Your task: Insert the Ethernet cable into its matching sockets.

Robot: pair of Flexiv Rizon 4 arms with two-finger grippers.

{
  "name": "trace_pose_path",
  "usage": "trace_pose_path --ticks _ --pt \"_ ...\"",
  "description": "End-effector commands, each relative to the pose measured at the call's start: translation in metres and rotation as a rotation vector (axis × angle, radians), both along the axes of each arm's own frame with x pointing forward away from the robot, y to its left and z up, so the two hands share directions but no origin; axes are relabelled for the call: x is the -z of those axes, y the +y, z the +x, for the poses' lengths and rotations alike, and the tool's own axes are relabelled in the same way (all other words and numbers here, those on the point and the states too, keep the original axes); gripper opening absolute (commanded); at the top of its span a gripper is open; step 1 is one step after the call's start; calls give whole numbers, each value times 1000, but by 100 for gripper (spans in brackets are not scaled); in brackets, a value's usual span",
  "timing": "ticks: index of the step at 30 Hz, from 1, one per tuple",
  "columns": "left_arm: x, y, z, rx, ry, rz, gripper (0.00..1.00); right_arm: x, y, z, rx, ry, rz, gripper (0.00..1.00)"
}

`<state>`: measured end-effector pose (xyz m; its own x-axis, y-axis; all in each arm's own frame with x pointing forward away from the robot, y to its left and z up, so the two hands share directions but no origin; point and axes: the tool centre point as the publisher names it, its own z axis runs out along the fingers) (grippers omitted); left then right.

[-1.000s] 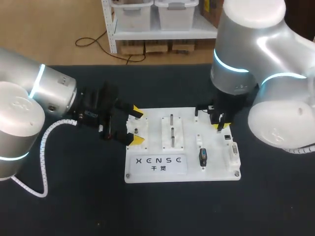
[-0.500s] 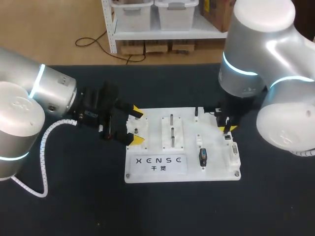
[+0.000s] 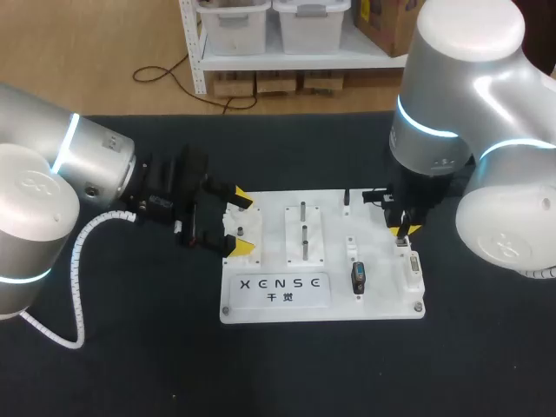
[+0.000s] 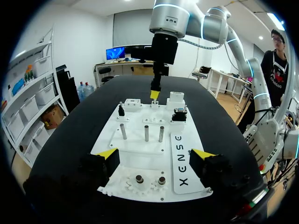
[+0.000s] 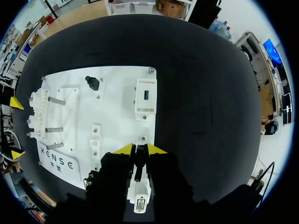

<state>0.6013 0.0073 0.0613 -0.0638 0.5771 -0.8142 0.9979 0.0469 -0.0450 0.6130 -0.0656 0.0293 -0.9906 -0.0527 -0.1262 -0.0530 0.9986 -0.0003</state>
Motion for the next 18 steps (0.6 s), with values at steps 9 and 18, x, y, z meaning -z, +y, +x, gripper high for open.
trace_pose_path --ticks 9,18 --pt "1 1 -1 -2 -4 -4 100 4 -2 2 -2 1 1 0" --pt "1 1 -1 -2 -4 -4 100 6 -6 1 5 6 -4 0"
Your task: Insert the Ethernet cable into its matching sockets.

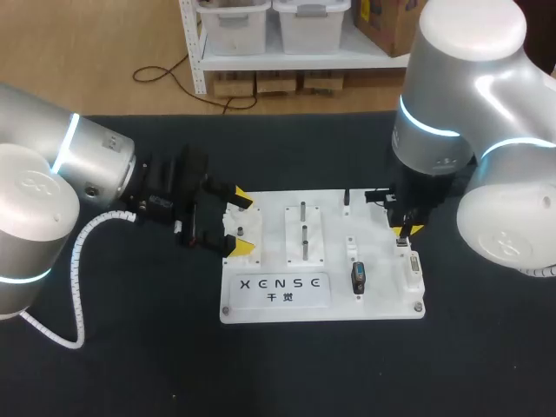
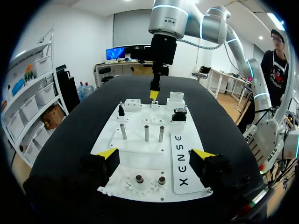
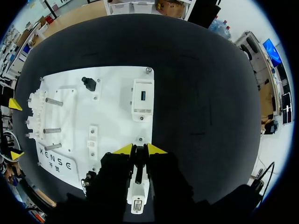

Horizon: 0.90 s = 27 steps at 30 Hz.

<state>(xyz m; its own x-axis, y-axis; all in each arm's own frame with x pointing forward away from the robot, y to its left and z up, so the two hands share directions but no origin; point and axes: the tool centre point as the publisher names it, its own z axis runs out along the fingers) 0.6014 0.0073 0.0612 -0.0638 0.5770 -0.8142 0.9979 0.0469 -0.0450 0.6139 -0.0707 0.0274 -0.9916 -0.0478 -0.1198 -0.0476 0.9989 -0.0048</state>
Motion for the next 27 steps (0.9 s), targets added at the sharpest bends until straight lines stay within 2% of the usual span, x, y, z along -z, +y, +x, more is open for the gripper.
trace_pose_path --ticks 1,27 --pt "1 1 -1 -2 -4 -4 100 4 -2 0 -1 1 1 0" --pt "1 1 -1 -2 -4 -4 100 5 -5 -2 11 26 10 0"
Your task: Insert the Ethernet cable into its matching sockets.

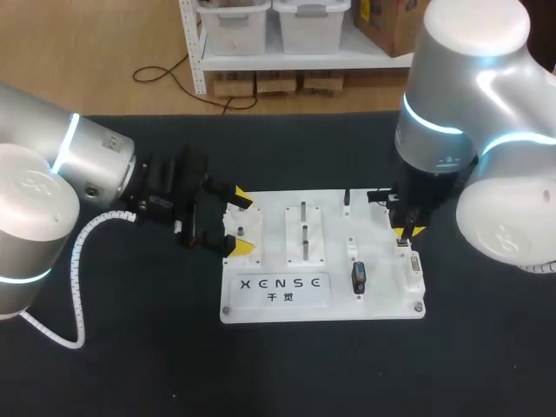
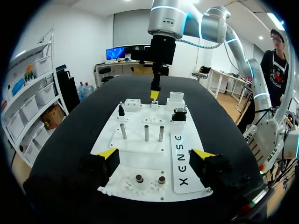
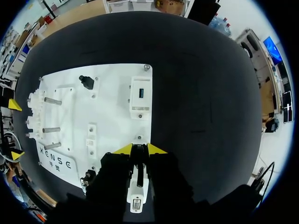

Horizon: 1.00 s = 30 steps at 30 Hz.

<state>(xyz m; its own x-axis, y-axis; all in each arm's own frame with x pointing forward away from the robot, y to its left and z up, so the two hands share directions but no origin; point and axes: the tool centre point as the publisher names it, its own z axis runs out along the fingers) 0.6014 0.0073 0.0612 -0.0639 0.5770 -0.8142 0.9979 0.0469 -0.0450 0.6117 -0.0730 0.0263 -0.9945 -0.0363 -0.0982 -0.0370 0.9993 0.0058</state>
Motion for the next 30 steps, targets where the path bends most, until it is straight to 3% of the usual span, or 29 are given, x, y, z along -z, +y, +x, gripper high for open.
trace_pose_path --ticks 1,30 --pt "1 1 -1 -2 -4 -4 100 4 -3 0 1 6 0 0" --pt "1 1 -1 -2 -4 -4 100 3 -1 -1 9 23 12 0"
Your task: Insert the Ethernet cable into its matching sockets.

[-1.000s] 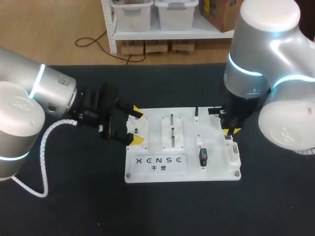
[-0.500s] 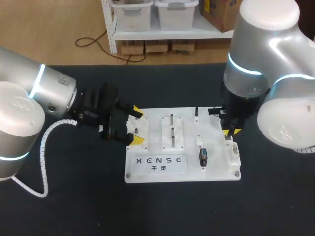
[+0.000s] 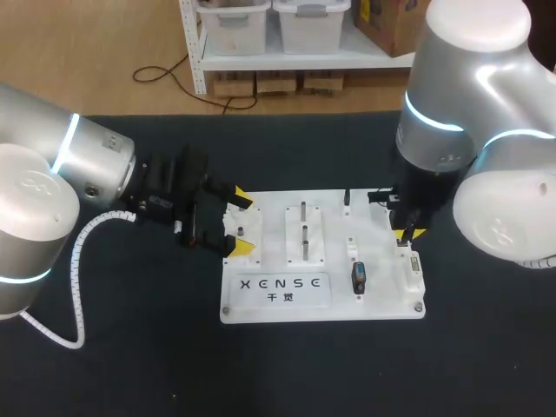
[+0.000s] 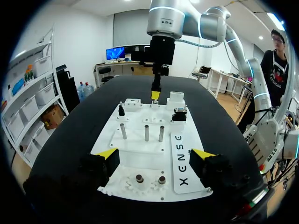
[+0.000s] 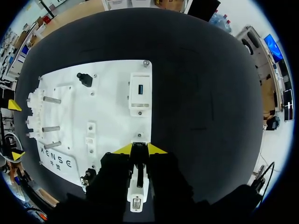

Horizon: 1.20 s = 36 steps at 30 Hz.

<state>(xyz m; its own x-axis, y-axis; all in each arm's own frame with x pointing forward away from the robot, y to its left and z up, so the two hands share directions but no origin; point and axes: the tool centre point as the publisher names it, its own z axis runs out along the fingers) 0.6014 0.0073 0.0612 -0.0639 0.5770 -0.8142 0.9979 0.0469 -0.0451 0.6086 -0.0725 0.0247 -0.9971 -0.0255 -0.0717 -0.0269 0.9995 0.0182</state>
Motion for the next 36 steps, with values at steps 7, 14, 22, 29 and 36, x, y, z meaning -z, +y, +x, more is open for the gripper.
trace_pose_path --ticks 7,14,22,29,36 --pt "1 1 -1 -2 -4 -4 100 5 1 9 -20 -19 -2 0" --pt "1 1 -1 -2 -4 -4 100 5 3 9 -28 -18 -5 0" --pt "1 1 -1 -2 -4 -4 100 11 2 3 -30 -2 -14 0" --pt "1 1 -1 -2 -4 -4 100 20 3 5 -33 0 -20 0" --pt "1 1 -1 -2 -4 -4 100 25 3 6 -37 6 -26 0"
